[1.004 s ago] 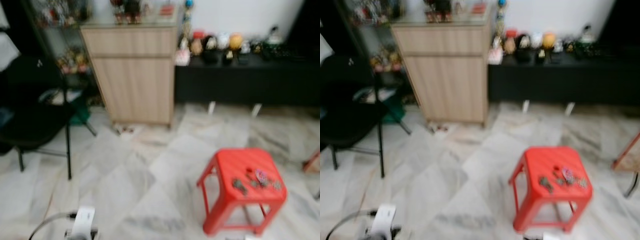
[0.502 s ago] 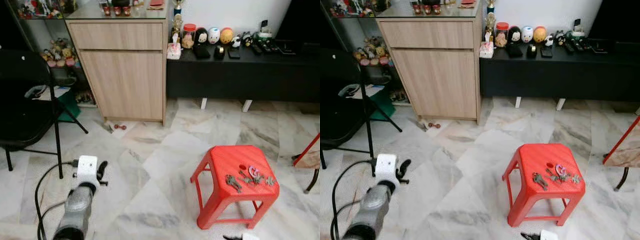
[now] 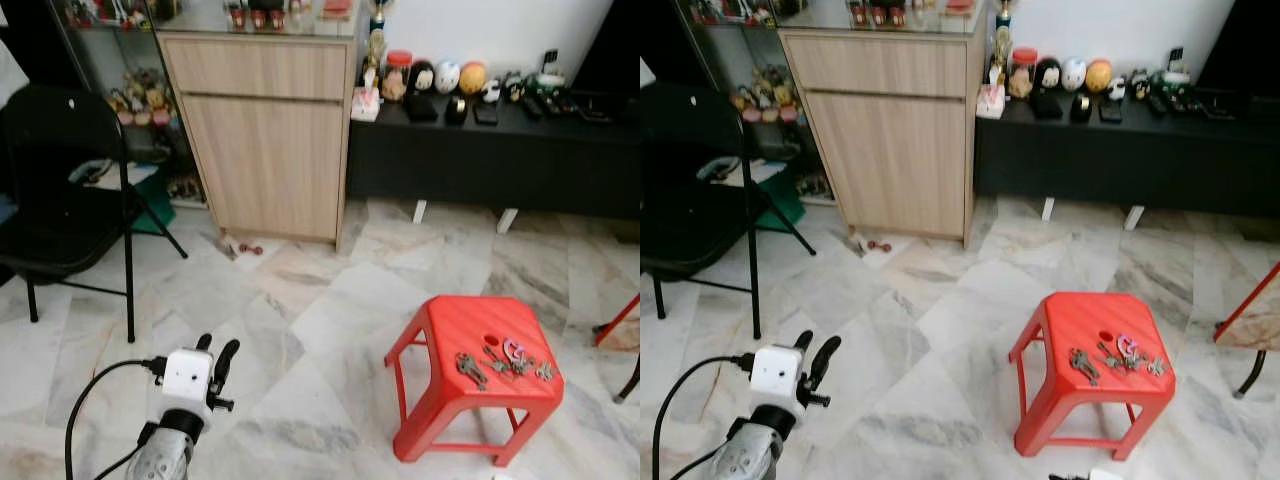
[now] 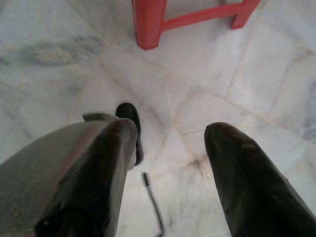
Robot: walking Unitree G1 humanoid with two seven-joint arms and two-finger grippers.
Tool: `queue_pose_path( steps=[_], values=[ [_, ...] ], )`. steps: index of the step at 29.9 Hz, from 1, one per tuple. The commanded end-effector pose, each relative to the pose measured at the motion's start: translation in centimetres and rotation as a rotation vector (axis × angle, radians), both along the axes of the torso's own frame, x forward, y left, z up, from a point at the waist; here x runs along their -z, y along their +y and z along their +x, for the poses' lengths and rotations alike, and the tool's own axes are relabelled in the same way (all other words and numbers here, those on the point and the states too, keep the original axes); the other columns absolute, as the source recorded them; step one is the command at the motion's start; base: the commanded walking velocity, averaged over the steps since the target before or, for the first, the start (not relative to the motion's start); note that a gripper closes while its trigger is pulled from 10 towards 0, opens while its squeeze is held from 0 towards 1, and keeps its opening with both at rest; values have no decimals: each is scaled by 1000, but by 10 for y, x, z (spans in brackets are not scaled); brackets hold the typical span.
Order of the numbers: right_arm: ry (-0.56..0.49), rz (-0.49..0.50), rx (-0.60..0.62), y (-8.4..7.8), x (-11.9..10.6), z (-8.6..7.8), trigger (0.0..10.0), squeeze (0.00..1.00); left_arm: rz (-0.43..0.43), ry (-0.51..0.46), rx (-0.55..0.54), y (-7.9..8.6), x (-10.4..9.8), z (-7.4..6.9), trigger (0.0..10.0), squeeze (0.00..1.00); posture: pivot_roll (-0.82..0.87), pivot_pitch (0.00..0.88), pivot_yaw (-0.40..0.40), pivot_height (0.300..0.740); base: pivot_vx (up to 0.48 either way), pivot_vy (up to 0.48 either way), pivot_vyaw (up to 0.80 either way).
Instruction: Hang keys on a hook
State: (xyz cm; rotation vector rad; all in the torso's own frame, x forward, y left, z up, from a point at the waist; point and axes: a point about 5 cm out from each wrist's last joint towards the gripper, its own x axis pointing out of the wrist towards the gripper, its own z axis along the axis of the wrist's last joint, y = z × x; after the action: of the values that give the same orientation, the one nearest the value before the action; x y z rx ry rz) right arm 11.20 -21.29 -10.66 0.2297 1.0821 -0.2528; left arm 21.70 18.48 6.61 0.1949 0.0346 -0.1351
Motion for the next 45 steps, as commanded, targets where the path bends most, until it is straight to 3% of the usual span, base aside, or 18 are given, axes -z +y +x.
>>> queue_pose_path(
  steps=[1, 6, 7, 9, 11, 12, 14, 15, 16, 18, 21, 26, 29, 45],
  values=[
    [-3, -3, 6, -3, 0, -1, 10000, 0, 21, 43, 2, 3, 5, 1, 10000, 0, 78, 0, -53, 740, 0, 0, 0],
    [-4, 1, 10, -2, 0, -1, 10000, 0, 8, 86, -69, 15, 18, 11, 10000, 0, 75, 0, -54, 740, 0, 0, 0],
    [-6, 8, 6, 0, 0, -1, 10000, 0, -7, 214, -165, 32, 44, 22, 10000, 0, 77, 0, -55, 740, 0, 0, 0],
    [-9, 13, -6, 3, 0, 0, 10000, 0, 14, 382, -204, 45, 72, 26, 10000, 0, 70, 0, -51, 740, 0, 0, 0],
    [-10, 14, -7, 3, 0, 1, 10000, 0, 12, 415, -202, 46, 77, 24, 10000, 0, 68, 0, -47, 740, 0, 0, 0],
    [-13, 15, -5, 4, 0, 1, 10000, 0, 5, 451, -207, 47, 81, 23, 10000, 0, 56, 0, -36, 740, 0, 0, 0],
    [-25, 21, 15, 5, 0, 2, 10000, 0, 109, 641, -169, 44, 105, 10, 10000, 0, 57, 0, -30, 740, 0, 0, 0],
    [-25, 21, 15, 5, 0, 2, 10000, 0, 109, 641, -169, 44, 105, 10, 10000, 0, 57, 0, -30, 740, 0, 0, 0],
    [-27, 22, 21, 6, 0, 3, 10000, 0, 157, 745, -142, 42, 120, -4, 10000, 0, 56, 0, -28, 740, 0, 0, 0],
    [-22, 21, 25, 7, 0, 3, 10000, 0, 205, 827, -105, 39, 130, -19, 10000, 0, 30, 0, -19, 740, 0, 0, 0],
    [-20, 21, 25, 7, 0, 3, 10000, 0, 218, 843, -95, 39, 133, -22, 10000, 0, 30, 0, -19, 740, 0, 0, 0],
    [-12, 16, 18, 6, 0, 2, 10000, 0, 122, 905, -205, 40, 142, -36, 10000, 0, 43, 0, -33, 740, 0, 0, 0],
    [-6, 13, 5, 6, 0, 2, 10000, 0, 135, 938, -208, 39, 146, -42, 10000, 0, 50, 0, -38, 740, 0, 0, 0],
    [-7, 14, -25, 6, 0, 5, 10000, 0, 66, 956, -257, 38, 149, -43, 10000, 0, 25, 0, -39, 740, 0, 0, -167]
  ],
)
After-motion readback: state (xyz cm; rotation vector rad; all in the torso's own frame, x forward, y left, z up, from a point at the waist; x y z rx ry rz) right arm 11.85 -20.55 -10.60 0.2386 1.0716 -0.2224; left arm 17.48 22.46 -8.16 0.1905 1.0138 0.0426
